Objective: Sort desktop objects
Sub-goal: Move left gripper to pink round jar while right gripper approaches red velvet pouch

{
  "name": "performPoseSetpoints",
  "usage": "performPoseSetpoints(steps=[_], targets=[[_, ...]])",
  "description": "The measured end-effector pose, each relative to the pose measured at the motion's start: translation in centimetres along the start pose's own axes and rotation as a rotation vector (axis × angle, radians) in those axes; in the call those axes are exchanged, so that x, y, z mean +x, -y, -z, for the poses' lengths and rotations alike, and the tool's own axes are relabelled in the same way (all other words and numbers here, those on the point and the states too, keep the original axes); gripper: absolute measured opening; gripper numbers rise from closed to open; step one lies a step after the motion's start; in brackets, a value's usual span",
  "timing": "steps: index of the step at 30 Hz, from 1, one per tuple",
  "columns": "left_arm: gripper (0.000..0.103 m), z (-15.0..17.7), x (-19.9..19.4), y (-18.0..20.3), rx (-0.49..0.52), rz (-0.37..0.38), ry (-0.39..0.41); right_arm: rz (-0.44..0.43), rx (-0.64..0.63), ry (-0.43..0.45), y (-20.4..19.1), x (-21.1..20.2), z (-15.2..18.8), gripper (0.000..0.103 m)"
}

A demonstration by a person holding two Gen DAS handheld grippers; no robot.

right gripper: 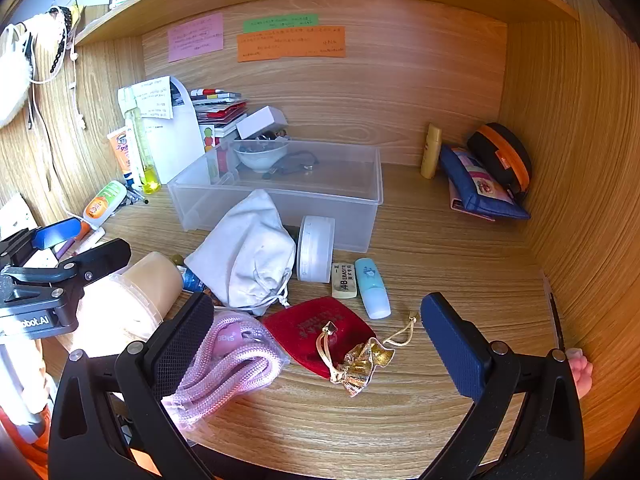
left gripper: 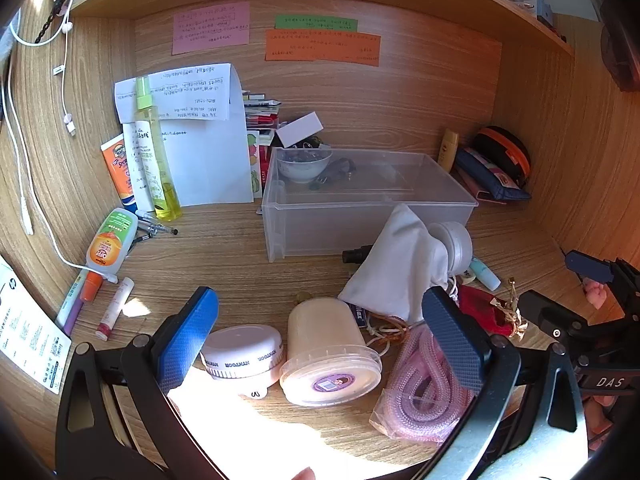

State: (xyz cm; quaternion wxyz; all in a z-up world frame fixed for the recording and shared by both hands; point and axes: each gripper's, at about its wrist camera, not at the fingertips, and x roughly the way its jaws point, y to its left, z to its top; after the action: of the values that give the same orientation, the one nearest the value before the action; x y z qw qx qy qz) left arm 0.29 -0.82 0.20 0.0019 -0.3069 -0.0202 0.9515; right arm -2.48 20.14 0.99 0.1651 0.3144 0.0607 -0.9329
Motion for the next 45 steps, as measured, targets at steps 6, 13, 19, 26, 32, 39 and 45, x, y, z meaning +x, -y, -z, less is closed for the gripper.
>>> performPoseSetpoints(steps=[6,13,19,26,32,39,45], targets=[[0.103,0.0,0.1,-1.8,-0.023,0.020,-0.011,0.006,0.010,0.006,0.6,0.1,0.0,0.103],[0.103,0.3,-0.5,-5.1,-0.058,0.025,-0.053,0.012,0.067,0.015,3.0,0.1,0.1,0.103],[0.103,1.3,-0.1,-7.3,-0.087,0.025,-0.108,0.031,0.106,0.009,5.2,0.1,0.0,0.103],[0.103,3.0,1.3,-9.2,-0.129,0.009,-0.182,0.089,0.086,-0.027,6.5,1.1,0.5,0.103],[0.103,4.1,2.2,-9.7,-0.162,0.016,-0.215,0.103,0.069,-0.105,6.6,2.7,2.0,0.103],[0.101,4.3,3.5,-9.9,-0.198,0.029,-0.230,0.053,0.060,-0.146,6.0,3.7,3.1,0.103],[0.101,3.9,4.8,-9.3,-0.187,0.054,-0.238,-0.028,0.030,-0.169,4.2,4.7,2.6,0.103]])
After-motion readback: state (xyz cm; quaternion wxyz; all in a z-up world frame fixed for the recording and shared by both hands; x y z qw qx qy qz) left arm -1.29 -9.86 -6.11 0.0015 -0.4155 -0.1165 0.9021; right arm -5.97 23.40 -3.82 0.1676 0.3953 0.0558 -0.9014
